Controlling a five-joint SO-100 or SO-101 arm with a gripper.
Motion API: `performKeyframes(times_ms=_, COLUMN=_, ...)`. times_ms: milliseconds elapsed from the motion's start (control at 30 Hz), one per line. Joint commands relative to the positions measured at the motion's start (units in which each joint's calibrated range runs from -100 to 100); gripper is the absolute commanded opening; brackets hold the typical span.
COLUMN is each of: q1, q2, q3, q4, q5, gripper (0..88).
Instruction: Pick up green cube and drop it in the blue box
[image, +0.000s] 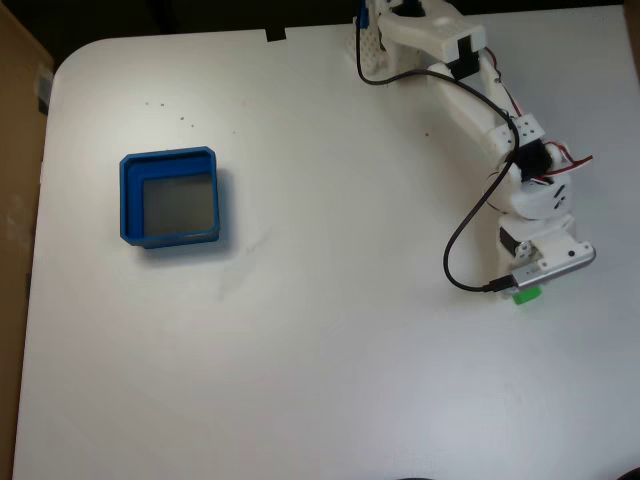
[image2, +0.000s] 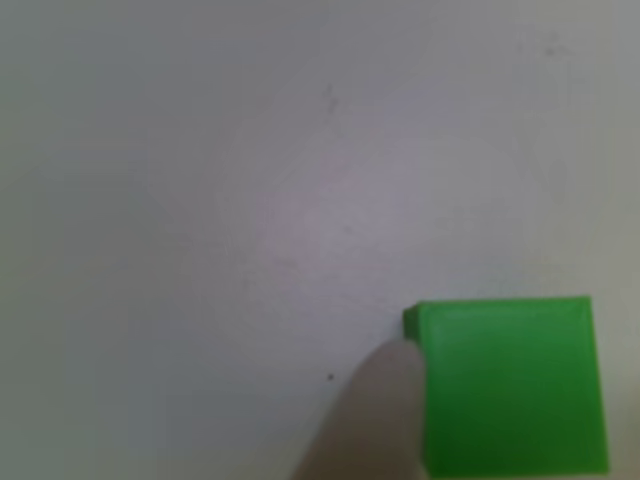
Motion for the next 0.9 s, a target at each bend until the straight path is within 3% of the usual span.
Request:
performKeyframes(times_ms=0, q1=0.23, q2=-0.53, q3=-4.27, q4=-0.01, q5=0.1, gripper=27.0)
performKeyframes(times_ms=867, q1=0.16, q2=4.23, q3=-8.79, q4=-0.01, q5=-0.15, gripper=27.0)
